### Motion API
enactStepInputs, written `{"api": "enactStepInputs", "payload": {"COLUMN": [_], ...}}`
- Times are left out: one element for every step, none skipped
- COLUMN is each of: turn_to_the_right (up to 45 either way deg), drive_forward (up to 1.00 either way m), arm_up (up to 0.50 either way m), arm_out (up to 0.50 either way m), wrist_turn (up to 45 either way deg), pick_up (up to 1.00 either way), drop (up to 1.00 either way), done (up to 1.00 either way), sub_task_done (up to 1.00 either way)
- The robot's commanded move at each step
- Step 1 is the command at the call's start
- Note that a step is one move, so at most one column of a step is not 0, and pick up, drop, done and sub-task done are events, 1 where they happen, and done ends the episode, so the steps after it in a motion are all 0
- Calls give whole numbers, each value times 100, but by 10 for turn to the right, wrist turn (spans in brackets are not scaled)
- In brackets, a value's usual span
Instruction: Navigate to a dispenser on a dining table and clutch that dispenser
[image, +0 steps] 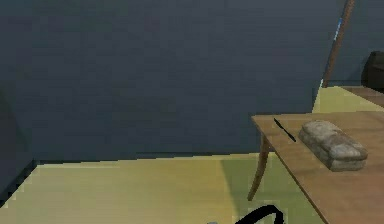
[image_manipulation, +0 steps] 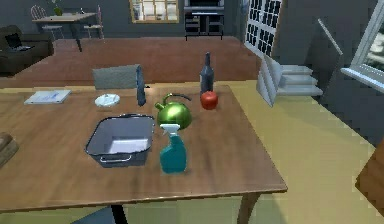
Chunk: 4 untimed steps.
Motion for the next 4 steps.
{"api": "enactStepInputs", "payload": {"turn_to_the_right": [0, 0, 0, 0], "drive_forward": [0, 0, 0, 0], "arm_up": [38, 0, 0, 0], "arm_out": [0, 30, 0, 0], "wrist_turn": [0, 0, 450, 450], "pick_up": [0, 0, 0, 0], "drop": [0, 0, 0, 0], "done": [0, 0, 0, 0], "sub_task_done": [0, 0, 0, 0]}}
